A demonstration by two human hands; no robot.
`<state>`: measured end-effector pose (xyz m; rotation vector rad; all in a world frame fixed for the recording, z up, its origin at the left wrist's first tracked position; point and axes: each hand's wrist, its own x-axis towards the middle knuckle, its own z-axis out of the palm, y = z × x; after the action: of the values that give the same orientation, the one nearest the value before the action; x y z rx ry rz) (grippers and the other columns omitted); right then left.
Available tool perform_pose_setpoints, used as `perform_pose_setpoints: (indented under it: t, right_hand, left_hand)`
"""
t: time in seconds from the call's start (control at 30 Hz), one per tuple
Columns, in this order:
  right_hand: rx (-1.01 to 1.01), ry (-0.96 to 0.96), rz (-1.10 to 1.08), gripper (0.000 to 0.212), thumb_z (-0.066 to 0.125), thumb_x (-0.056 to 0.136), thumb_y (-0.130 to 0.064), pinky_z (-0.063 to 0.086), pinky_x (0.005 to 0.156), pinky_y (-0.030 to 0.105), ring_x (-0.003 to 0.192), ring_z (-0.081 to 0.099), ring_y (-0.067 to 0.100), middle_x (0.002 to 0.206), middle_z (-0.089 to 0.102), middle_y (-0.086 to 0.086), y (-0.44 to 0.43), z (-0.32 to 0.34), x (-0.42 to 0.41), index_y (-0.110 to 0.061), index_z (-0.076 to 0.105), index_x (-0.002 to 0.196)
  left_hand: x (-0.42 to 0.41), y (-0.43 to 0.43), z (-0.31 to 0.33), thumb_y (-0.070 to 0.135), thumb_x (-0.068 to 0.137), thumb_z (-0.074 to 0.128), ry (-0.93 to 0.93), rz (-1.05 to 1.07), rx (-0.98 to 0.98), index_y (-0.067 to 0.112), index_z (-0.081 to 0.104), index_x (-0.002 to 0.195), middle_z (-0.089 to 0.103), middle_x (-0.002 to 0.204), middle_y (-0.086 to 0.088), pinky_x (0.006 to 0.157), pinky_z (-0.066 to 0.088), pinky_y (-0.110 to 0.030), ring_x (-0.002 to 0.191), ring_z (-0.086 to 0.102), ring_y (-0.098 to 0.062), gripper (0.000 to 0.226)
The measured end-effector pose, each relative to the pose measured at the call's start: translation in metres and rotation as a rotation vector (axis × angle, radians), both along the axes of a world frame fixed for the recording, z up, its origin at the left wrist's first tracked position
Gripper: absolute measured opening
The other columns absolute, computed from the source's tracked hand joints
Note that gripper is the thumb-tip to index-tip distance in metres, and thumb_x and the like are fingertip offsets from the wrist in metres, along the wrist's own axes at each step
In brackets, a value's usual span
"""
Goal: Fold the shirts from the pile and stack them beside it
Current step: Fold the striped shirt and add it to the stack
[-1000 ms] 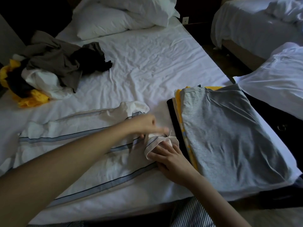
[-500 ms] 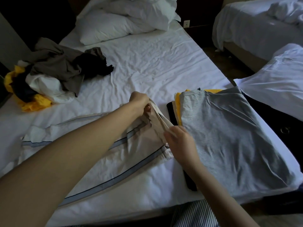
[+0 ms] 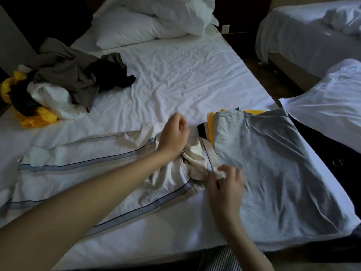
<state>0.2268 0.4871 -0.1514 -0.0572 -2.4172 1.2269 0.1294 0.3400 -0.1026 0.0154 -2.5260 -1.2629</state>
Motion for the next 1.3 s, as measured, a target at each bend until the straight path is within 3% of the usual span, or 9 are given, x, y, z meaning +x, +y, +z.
perform_pose_setpoints:
  t: [0.1,0.27,0.5,0.77,0.83,0.9,1.03,1.17,1.3]
  right_hand:
    - [0.252,-0.076,0.166,0.024,0.043,0.075,-0.028,0.046,0.056,0.031,0.067,0.057,0.025,0.079,0.058,0.003,-0.016,-0.02,0.024,-0.011,0.058,0.082]
    - [0.365,-0.316,0.281,0.017,0.056,0.076,-0.023,0.047,0.065,0.04,0.079,0.055,0.035,0.087,0.059,0.012,-0.025,-0.021,0.017,-0.01,0.066,0.08]
    - [0.667,-0.209,0.435,0.046,0.032,0.084,-0.045,0.048,0.068,0.034,0.08,0.062,0.024,0.085,0.064,0.0,-0.004,0.014,0.036,-0.017,0.068,0.082]
    - [0.887,-0.886,0.891,0.032,0.037,0.1,-0.034,0.037,0.059,0.026,0.09,0.057,0.024,0.097,0.06,0.008,0.008,0.031,0.054,-0.01,0.059,0.098]
    - [0.672,-0.885,0.652,0.035,0.039,0.097,-0.043,0.038,0.064,0.028,0.091,0.058,0.027,0.083,0.056,0.004,0.01,0.029,0.047,-0.014,0.053,0.081]
    - [0.434,-0.762,0.389,0.034,0.046,0.093,-0.041,0.037,0.07,0.029,0.099,0.058,0.03,0.096,0.06,0.01,0.009,0.024,0.043,-0.008,0.053,0.095]
    - [0.024,-0.592,0.11,0.039,0.055,0.091,-0.028,0.04,0.079,0.031,0.108,0.054,0.033,0.122,0.053,0.016,-0.008,0.006,0.049,-0.002,0.041,0.116]
    - [-0.301,-0.454,-0.056,0.035,0.058,0.09,-0.025,0.044,0.068,0.031,0.089,0.06,0.028,0.102,0.06,0.011,-0.013,0.0,0.045,-0.011,0.033,0.11]
    - [-0.559,-0.411,-0.163,0.044,0.058,0.091,-0.02,0.053,0.069,0.037,0.077,0.063,0.022,0.087,0.063,0.004,-0.01,-0.003,0.032,-0.016,0.033,0.126]
  left_hand:
    - [0.074,-0.017,-0.028,0.013,0.083,0.051,0.19,-0.284,-0.269,0.007,0.048,0.075,0.048,0.071,-0.006,0.063,0.034,-0.026,0.068,0.042,-0.016,0.01]
    - [0.128,-0.054,-0.084,0.043,0.084,0.054,0.165,-0.428,-0.761,0.016,0.058,0.098,0.058,0.09,-0.002,0.075,0.038,-0.028,0.083,0.049,-0.018,0.031]
    - [0.132,-0.056,-0.054,0.023,0.094,0.047,0.127,-0.499,-0.413,0.01,0.062,0.088,0.059,0.084,-0.003,0.07,0.042,-0.024,0.079,0.054,-0.015,0.021]
    - [0.144,-0.057,-0.037,0.036,0.094,0.053,-0.418,-0.937,-0.636,0.013,0.067,0.098,0.067,0.094,-0.005,0.076,0.043,-0.031,0.088,0.059,-0.019,0.028]
    - [0.127,-0.046,-0.026,0.033,0.092,0.055,-0.384,-0.764,-0.46,0.011,0.069,0.095,0.068,0.087,-0.005,0.07,0.042,-0.026,0.076,0.059,-0.015,0.026]
    - [0.105,-0.027,-0.014,0.026,0.092,0.055,-0.252,-0.533,-0.214,0.007,0.068,0.092,0.067,0.081,-0.006,0.065,0.041,-0.027,0.066,0.053,-0.01,0.023]
    - [0.037,0.011,-0.005,0.014,0.091,0.054,-0.374,-0.231,-0.261,0.004,0.057,0.117,0.062,0.113,-0.013,0.077,0.041,-0.028,0.095,0.057,-0.024,0.028]
    - [-0.001,0.025,-0.013,0.017,0.084,0.062,-0.594,-0.267,-0.626,0.009,0.057,0.077,0.057,0.08,-0.008,0.067,0.041,-0.03,0.081,0.055,-0.026,0.012]
    - [-0.021,0.031,-0.004,0.015,0.088,0.062,-0.478,-0.492,-0.42,0.005,0.072,0.088,0.064,0.082,-0.006,0.07,0.041,-0.028,0.079,0.057,-0.015,0.014]
